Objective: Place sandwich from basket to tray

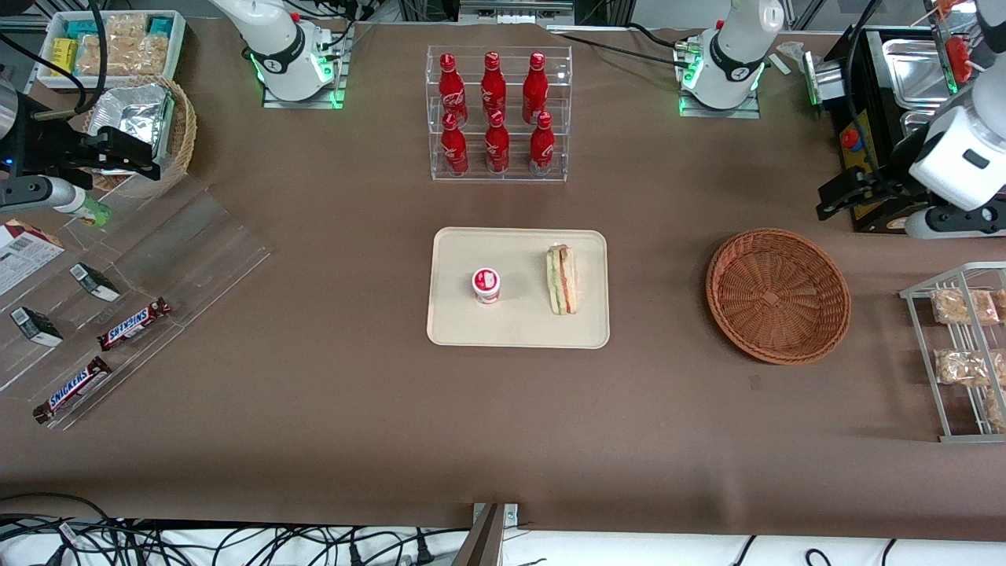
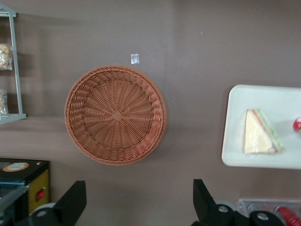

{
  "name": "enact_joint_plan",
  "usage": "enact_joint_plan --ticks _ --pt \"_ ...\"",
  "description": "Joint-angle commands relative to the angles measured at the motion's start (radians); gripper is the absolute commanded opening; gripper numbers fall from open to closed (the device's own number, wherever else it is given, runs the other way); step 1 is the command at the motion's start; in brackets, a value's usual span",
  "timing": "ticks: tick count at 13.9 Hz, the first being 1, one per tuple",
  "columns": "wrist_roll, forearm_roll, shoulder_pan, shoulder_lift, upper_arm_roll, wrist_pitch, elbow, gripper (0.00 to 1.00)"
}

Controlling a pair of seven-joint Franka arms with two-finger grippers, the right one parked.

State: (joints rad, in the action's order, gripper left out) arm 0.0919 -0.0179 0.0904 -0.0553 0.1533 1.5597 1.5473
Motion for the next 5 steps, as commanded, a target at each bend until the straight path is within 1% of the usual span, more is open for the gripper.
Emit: enact_joint_plan --ticks 1,5 --pt "-0.121 -0.013 -0.018 0.034 -0.04 -0.018 0.031 1.0" --pt "-0.144 -0.008 -0.018 0.034 -0.04 -0.018 0.028 1.0"
